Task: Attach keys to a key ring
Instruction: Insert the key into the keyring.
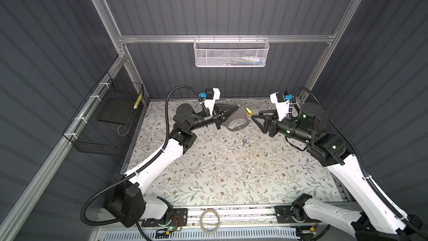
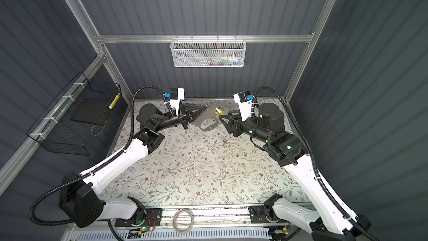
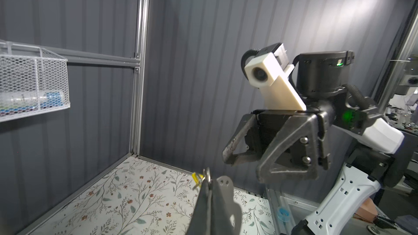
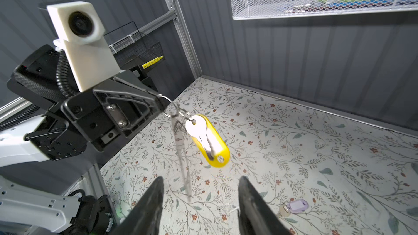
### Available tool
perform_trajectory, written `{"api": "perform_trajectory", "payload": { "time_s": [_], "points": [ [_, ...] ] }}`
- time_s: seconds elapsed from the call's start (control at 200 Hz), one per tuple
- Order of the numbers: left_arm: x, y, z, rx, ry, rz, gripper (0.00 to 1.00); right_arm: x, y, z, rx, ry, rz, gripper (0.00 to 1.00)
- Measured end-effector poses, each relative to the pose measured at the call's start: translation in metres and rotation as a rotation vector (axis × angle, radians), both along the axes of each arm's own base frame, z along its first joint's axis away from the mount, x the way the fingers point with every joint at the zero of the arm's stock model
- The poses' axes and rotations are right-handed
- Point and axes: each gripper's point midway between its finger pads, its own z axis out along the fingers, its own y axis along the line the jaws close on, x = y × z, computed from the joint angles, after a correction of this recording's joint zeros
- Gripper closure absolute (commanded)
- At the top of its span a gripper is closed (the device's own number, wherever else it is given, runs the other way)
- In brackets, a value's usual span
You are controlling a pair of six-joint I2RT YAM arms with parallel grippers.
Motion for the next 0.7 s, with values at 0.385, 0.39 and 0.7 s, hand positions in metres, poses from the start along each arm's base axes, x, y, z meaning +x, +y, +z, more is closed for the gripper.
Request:
{"api": "perform_trajectory", "payload": {
  "time_s": [0.385,0.39,0.7],
  "points": [
    [-0.021,-0.005,0.024,0.059,-0.041,-0.242,1.00,0.008,0.005,0.013,0.042,-0.039,0.078,0.43],
    [-0.021,-0.005,0.023,0.059,-0.040,-0.243,1.00,0.008,0.006,0.013,0.042,-0.038,0.080,0.43],
    [-0.024,-0.006,0.015,0.091,-0.005,-0.280,1.00,0.006,0.024,0.023,0.077,-0.047,0.217,0.46]
  ]
}}
